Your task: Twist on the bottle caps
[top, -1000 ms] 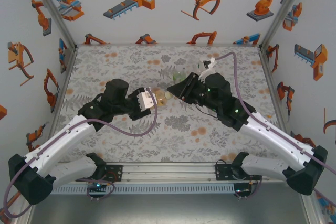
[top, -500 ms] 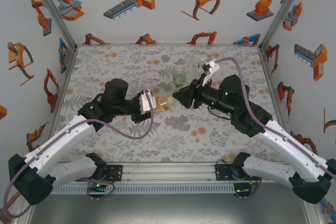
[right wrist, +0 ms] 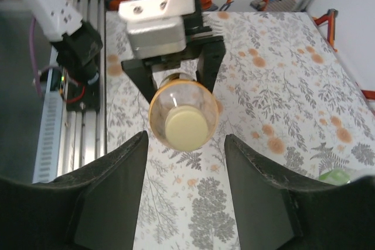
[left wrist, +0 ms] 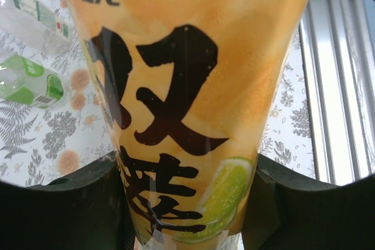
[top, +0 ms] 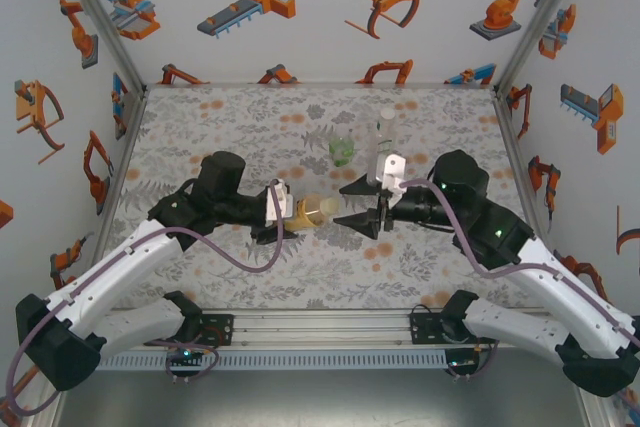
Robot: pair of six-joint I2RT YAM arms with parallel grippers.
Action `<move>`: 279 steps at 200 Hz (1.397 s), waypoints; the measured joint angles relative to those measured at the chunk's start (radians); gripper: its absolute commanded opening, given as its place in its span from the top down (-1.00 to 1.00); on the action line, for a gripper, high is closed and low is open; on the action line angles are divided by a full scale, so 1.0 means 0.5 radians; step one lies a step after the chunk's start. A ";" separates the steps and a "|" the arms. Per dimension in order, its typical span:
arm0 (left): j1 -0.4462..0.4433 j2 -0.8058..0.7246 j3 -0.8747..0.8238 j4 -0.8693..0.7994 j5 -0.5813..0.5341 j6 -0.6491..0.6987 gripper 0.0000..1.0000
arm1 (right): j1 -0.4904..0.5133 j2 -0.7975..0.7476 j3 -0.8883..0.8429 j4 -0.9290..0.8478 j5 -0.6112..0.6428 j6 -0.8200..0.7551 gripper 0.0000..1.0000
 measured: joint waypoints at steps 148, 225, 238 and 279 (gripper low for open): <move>0.000 0.086 0.047 -0.131 0.098 0.062 1.00 | 0.000 0.142 0.026 -0.052 -0.196 -0.287 0.34; 0.000 0.087 0.054 -0.146 0.083 0.066 1.00 | 0.006 0.143 0.024 -0.027 -0.116 -0.179 1.00; 0.000 0.087 0.059 -0.146 0.059 0.058 1.00 | 0.012 0.143 0.014 0.005 -0.060 -0.082 1.00; 0.005 0.087 0.065 -0.121 -0.137 0.006 1.00 | 0.024 0.135 -0.084 0.161 0.291 0.445 1.00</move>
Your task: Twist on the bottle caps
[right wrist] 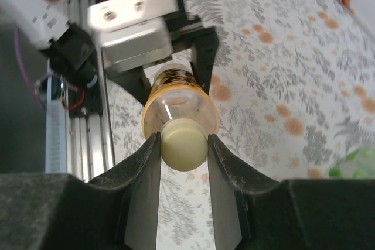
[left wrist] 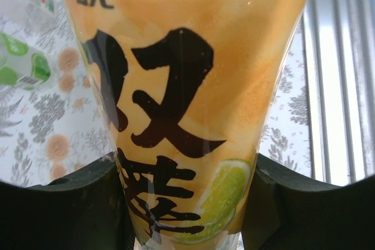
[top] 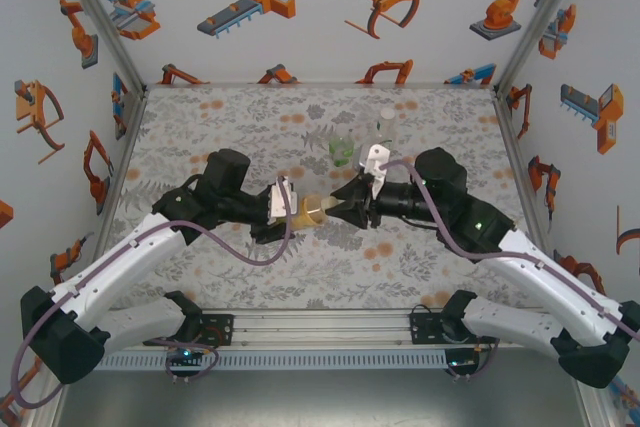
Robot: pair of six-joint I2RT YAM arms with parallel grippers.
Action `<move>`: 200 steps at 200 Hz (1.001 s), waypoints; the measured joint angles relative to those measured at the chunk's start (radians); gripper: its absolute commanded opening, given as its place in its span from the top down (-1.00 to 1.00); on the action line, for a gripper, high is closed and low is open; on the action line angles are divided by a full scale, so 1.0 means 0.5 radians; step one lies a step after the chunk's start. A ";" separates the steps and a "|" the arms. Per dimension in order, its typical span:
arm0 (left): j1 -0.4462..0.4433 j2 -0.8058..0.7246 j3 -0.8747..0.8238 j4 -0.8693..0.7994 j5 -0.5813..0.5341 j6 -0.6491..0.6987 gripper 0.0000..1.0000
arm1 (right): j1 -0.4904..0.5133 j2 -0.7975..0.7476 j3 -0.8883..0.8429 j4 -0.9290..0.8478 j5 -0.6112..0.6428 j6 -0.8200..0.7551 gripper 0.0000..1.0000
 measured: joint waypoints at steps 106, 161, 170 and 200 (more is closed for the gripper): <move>-0.002 -0.047 -0.040 0.153 -0.549 -0.095 1.00 | 0.008 0.184 0.001 0.040 0.791 1.692 1.00; -0.002 -0.047 -0.040 0.146 -0.628 -0.103 1.00 | -0.008 0.239 0.032 -0.024 0.837 2.055 1.00; -0.002 -0.047 -0.040 0.148 -0.628 -0.104 1.00 | -0.009 0.240 0.037 -0.031 0.837 2.065 1.00; -0.002 -0.047 -0.040 0.149 -0.626 -0.103 1.00 | -0.009 0.240 0.044 -0.044 0.834 2.065 0.99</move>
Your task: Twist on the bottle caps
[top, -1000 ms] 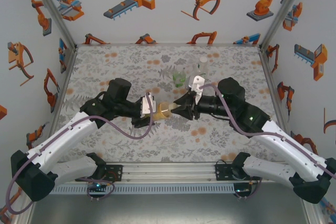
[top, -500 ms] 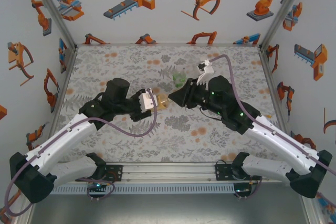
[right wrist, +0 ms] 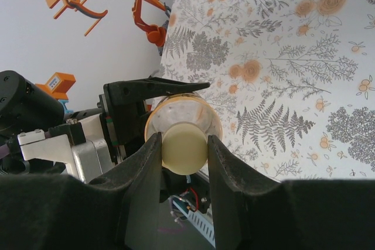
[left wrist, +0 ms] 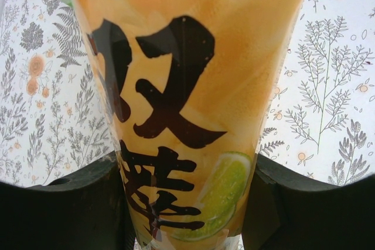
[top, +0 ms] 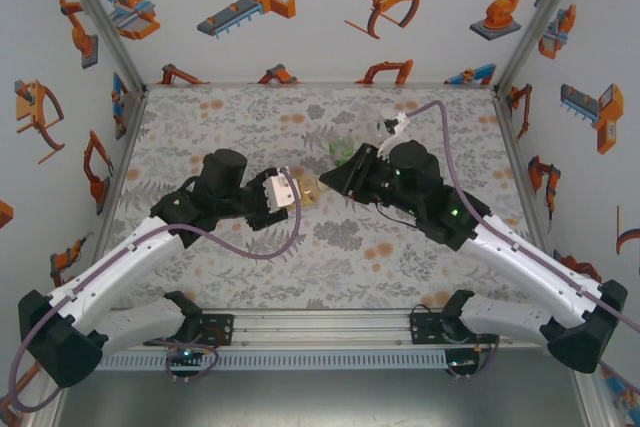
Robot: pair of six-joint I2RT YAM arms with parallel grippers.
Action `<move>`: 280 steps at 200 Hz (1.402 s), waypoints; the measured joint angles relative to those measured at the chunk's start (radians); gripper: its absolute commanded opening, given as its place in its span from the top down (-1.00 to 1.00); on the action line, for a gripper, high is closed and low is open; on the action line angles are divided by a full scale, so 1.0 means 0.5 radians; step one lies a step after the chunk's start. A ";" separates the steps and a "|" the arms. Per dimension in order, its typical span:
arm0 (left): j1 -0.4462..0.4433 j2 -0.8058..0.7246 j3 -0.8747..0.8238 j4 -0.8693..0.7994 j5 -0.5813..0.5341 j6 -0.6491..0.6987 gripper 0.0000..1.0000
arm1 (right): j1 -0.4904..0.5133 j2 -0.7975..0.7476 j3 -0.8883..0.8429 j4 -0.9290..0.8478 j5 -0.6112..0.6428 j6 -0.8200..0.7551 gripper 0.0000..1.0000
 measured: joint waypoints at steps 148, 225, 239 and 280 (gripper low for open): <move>-0.004 -0.010 0.000 0.046 -0.008 0.000 1.00 | -0.171 0.153 0.314 -0.346 -0.434 -0.230 0.03; -0.005 0.005 0.000 -0.013 -0.041 -0.001 1.00 | -0.201 0.311 0.350 -0.362 -0.594 -0.273 0.27; -0.005 0.005 0.000 -0.016 -0.048 -0.001 1.00 | -0.206 0.315 0.350 -0.359 -0.607 -0.274 0.30; -0.005 0.005 0.000 -0.015 -0.051 -0.001 0.45 | -0.221 0.319 0.350 -0.359 -0.630 -0.274 0.65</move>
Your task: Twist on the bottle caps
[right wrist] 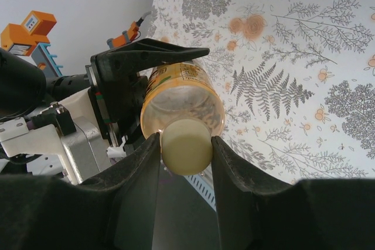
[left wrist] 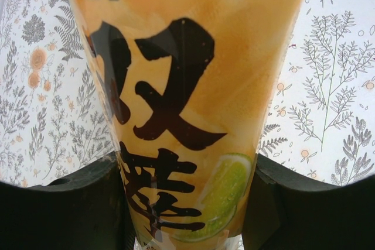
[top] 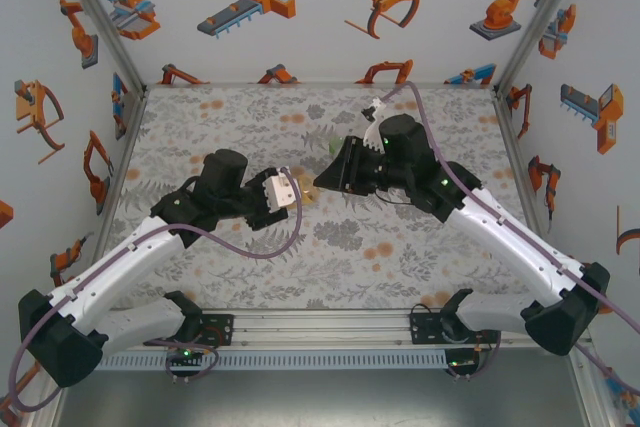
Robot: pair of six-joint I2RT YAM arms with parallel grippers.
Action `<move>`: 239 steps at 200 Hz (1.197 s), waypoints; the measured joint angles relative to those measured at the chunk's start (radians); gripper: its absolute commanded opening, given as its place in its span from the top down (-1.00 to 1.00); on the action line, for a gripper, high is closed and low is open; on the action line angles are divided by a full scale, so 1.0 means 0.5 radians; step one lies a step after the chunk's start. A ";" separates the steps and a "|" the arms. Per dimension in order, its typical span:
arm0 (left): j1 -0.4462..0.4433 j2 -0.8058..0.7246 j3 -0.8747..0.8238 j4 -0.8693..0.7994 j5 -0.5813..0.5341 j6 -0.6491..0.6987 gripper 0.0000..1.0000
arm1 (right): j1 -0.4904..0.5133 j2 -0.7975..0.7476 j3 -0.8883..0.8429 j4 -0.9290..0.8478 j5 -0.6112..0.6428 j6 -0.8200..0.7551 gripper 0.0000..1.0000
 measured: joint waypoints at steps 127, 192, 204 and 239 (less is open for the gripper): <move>-0.002 -0.137 -0.023 0.140 0.005 -0.029 -0.68 | -0.122 0.364 0.509 -0.620 0.431 -0.571 1.00; -0.003 -0.137 -0.027 0.156 -0.003 -0.036 -0.69 | -0.156 0.871 1.143 -1.093 0.883 -1.049 1.00; -0.003 -0.137 -0.027 0.156 -0.003 -0.037 -0.69 | -0.184 0.957 1.221 -1.144 0.923 -1.102 1.00; -0.003 -0.137 -0.027 0.156 -0.009 -0.037 -0.69 | -0.285 1.179 1.415 -1.234 0.964 -1.200 1.00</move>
